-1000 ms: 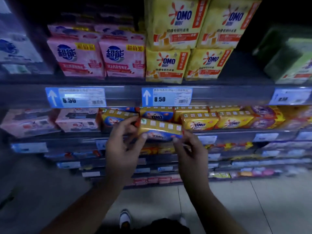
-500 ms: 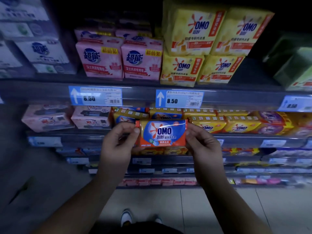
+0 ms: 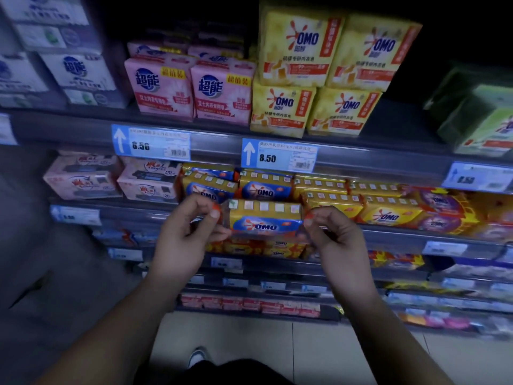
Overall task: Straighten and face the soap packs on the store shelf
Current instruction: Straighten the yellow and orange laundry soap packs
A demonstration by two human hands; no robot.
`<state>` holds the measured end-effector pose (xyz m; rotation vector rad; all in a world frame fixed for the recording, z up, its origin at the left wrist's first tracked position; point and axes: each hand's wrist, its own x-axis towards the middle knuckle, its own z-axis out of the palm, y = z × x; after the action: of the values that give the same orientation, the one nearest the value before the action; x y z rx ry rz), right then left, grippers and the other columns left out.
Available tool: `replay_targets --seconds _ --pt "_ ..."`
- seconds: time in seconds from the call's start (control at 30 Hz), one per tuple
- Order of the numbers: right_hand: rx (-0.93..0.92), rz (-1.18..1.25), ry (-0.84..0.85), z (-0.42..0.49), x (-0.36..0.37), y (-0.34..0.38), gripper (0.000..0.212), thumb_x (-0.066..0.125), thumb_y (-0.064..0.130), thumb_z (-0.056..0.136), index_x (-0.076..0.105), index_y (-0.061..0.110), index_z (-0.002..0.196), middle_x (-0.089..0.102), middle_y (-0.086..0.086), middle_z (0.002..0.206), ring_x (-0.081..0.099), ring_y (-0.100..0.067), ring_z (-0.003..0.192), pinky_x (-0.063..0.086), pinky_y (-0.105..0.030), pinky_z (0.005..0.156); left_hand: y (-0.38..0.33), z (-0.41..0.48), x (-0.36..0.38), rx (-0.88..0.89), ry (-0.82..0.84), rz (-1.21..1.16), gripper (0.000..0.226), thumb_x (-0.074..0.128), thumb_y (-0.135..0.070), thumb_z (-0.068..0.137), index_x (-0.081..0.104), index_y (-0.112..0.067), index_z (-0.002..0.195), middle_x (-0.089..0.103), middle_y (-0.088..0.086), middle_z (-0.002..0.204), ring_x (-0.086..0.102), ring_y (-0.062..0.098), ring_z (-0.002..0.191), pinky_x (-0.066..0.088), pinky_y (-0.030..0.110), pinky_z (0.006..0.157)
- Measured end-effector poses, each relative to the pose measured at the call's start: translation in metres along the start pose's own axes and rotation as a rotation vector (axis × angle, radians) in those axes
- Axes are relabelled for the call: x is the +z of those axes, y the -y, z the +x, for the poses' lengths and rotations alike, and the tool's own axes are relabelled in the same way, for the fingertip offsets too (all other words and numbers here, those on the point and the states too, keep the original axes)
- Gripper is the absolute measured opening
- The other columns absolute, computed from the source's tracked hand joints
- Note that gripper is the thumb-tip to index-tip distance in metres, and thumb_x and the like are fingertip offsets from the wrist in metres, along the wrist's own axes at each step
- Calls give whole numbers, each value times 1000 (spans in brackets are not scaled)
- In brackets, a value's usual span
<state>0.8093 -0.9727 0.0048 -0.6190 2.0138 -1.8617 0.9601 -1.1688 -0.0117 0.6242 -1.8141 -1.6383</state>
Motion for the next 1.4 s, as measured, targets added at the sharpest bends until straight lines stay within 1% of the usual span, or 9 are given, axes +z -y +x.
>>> replay_targets --seconds 0.1,0.17,0.37,0.57,0.7,0.93,1.1,1.3,1.4 --pt "-57 -67 76 -4 -6 1 25 64 -3 95 70 22 89 75 4 90 73 -12 87 55 -24 71 2 -5 -2 53 89 -66 31 57 4 99 64 -24 90 73 -3 116 73 13 98 56 22 83" --pt "-92 -85 81 -5 -8 0 31 68 -7 91 70 23 89 75 0 101 72 -15 99 59 -37 78 3 -7 -4 73 130 -106 26 64 7 91 66 -20 92 71 1 124 70 17 109 56 27 84" --pt "-208 -34 75 -11 -5 0 51 64 -18 89 73 33 87 62 6 126 62 -18 122 57 -25 86 0 -10 -2 57 117 -175 46 67 18 85 72 -24 103 78 5 109 69 20 115 54 29 96" --pt "-144 29 67 -13 -2 2 44 65 -4 93 76 37 101 75 7 119 70 -22 114 59 -38 92 -17 -9 -3 130 106 -101 45 65 7 91 75 -27 119 74 -2 109 70 7 98 53 17 86" --pt "-38 125 73 -15 1 5 32 63 12 95 74 41 105 76 1 91 75 -20 87 61 -27 78 -16 -10 -5 82 138 -119 41 63 -9 90 72 -28 125 74 -6 99 69 7 93 52 18 87" --pt "77 58 86 -17 4 7 26 58 32 95 71 25 116 67 5 69 63 -7 57 53 -19 55 -9 -10 -3 -29 72 -107 20 70 -44 81 80 -34 95 71 -6 92 67 10 89 54 27 78" --pt "262 164 107 -22 12 6 40 56 56 90 80 26 100 81 0 102 77 -10 92 61 -20 73 -11 -12 13 -107 9 -156 37 73 -51 81 71 -13 79 64 10 74 59 20 71 50 37 68" --pt "431 366 48 -19 18 1 38 74 43 76 72 18 105 79 -7 97 76 -19 76 61 -25 63 -17 -13 23 -61 25 -207 20 77 -35 88 73 -27 105 71 -2 82 73 14 78 60 30 63" --pt "435 346 53 -20 16 2 44 73 50 75 72 16 103 78 -9 82 73 -16 64 57 -21 56 -19 -14 24 -63 31 -214 16 72 -34 86 77 -30 100 71 -8 80 72 8 72 61 26 64"
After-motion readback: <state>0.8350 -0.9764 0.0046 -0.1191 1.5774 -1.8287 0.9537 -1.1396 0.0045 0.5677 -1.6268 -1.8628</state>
